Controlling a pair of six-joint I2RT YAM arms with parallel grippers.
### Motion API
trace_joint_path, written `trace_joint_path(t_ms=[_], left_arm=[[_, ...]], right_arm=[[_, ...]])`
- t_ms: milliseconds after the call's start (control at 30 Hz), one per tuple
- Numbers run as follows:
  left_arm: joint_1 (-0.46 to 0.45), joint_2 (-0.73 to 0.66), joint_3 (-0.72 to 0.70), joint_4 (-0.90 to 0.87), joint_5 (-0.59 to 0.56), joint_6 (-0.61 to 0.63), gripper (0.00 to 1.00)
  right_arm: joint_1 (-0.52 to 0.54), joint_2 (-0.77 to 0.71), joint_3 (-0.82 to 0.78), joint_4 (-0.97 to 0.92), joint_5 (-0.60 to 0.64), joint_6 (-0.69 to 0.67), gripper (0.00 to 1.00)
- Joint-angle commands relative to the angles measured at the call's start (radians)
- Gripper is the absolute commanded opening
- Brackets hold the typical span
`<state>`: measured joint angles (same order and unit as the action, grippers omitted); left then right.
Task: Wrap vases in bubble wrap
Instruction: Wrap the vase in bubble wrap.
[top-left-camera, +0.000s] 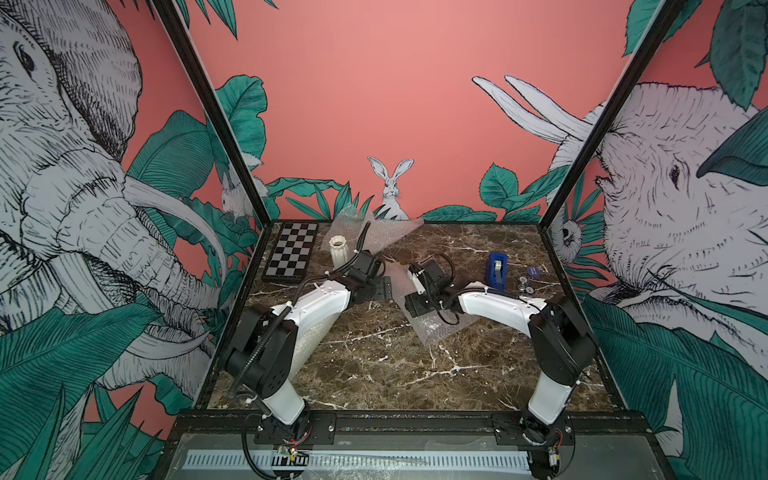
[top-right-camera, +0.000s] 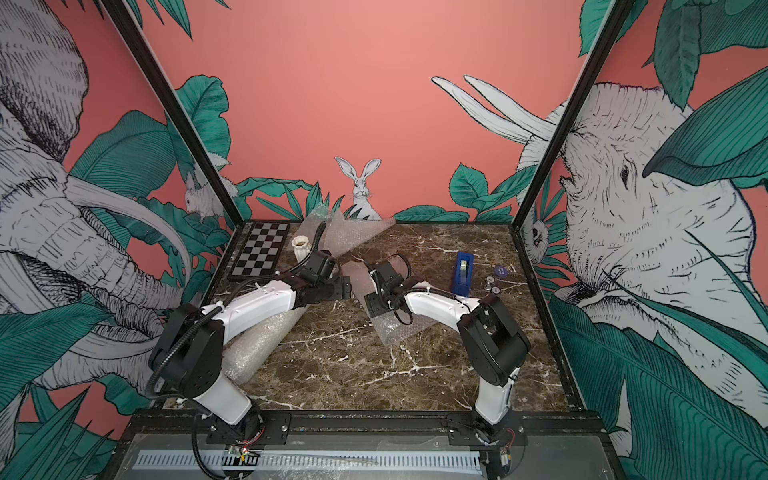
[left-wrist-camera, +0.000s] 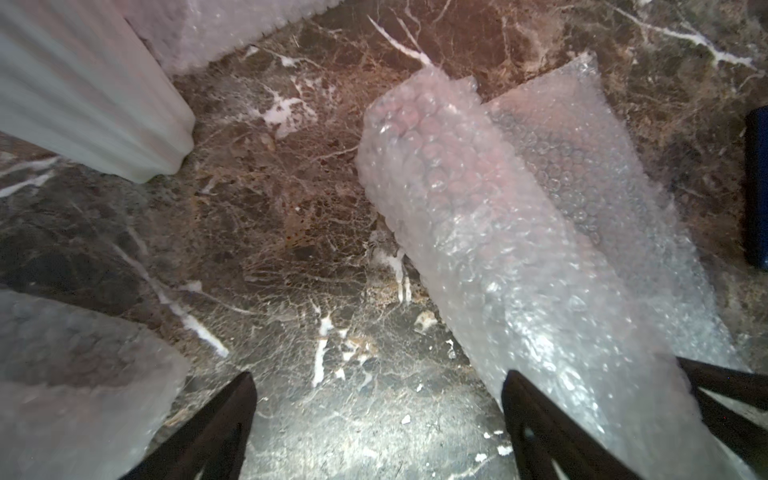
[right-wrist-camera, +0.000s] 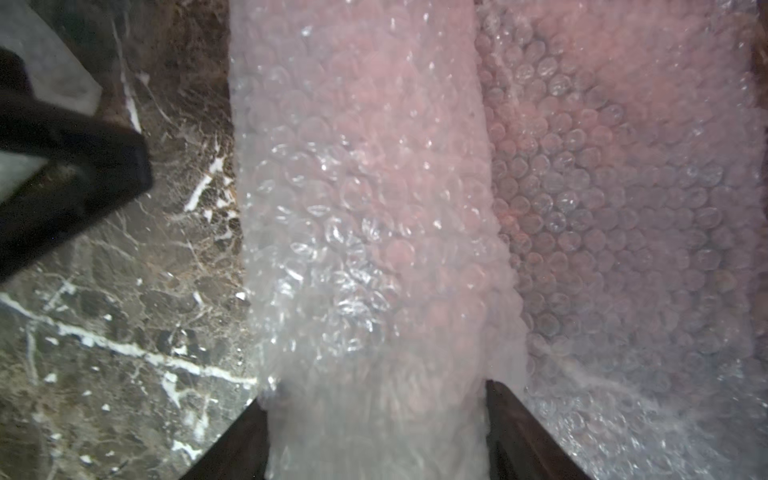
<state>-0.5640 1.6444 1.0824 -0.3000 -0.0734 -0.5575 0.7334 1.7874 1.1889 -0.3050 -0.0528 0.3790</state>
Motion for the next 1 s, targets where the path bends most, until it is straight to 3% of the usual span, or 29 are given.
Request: trace_joint_path(t_ms=[0, 367, 633, 967], left_arm=[[0.004, 0.016, 0.044, 0.035, 0.045, -0.009, 0.93], [0.029, 0.072, 0.057, 0.149, 0.157, -0.001, 0.95], [0.029, 0.162, 0.117, 0.127, 0.215, 0.008, 0.94], [0.026, 0.233, 0.155, 0.079, 0.186, 0.013, 0.87]], right_arm=[[0.017, 0.031, -0.086, -0.022, -0.071, 0.215, 0.68], [0.014, -0.029, -0.319, 0.418, -0.181, 0.558, 0.66], [-0.004, 0.007, -0.464, 0.713, -0.223, 0.732, 0.65], [-0.044, -0.018, -0.550, 0.781, -0.212, 0.764, 0.69]])
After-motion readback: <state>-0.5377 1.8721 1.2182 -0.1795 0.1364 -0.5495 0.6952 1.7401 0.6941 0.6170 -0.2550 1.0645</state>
